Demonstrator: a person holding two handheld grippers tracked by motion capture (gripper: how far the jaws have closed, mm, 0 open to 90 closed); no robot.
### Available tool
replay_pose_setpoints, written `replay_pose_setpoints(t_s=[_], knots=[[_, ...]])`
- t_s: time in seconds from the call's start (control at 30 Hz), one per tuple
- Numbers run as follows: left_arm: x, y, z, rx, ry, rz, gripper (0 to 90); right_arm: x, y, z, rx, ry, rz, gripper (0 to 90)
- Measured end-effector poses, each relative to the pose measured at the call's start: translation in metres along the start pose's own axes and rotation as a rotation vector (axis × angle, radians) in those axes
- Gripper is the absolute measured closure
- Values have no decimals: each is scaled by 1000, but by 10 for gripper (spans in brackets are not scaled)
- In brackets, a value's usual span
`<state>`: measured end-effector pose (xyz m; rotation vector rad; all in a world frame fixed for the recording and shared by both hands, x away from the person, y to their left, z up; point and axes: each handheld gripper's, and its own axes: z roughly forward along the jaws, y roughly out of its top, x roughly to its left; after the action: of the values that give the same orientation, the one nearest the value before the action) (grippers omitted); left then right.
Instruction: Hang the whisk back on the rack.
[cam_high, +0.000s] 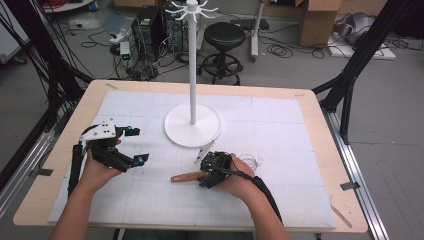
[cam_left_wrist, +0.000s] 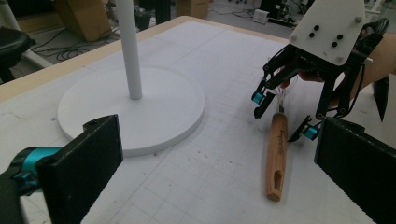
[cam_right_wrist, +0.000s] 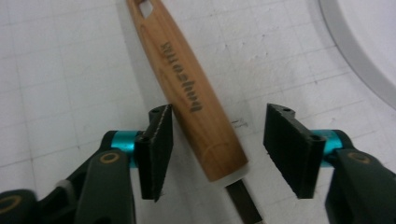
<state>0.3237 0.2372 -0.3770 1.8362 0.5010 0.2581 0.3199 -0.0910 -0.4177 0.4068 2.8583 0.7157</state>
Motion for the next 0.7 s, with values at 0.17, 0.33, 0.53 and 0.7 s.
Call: replay_pose_setpoints(t_s=[0.17,0.33,0.53,0.7], knots=[[0,0,1,6,-2,0,16,-3,1,2,39,24,17,517],[0,0,1,5,-3,3,16,-4,6,3,73,41,18,538],[0,0,1,6,-1,1,16,-5,9,4,98,54,12,554],[0,0,1,9,-3,0,16,-5,10,3,99,67,5,607]])
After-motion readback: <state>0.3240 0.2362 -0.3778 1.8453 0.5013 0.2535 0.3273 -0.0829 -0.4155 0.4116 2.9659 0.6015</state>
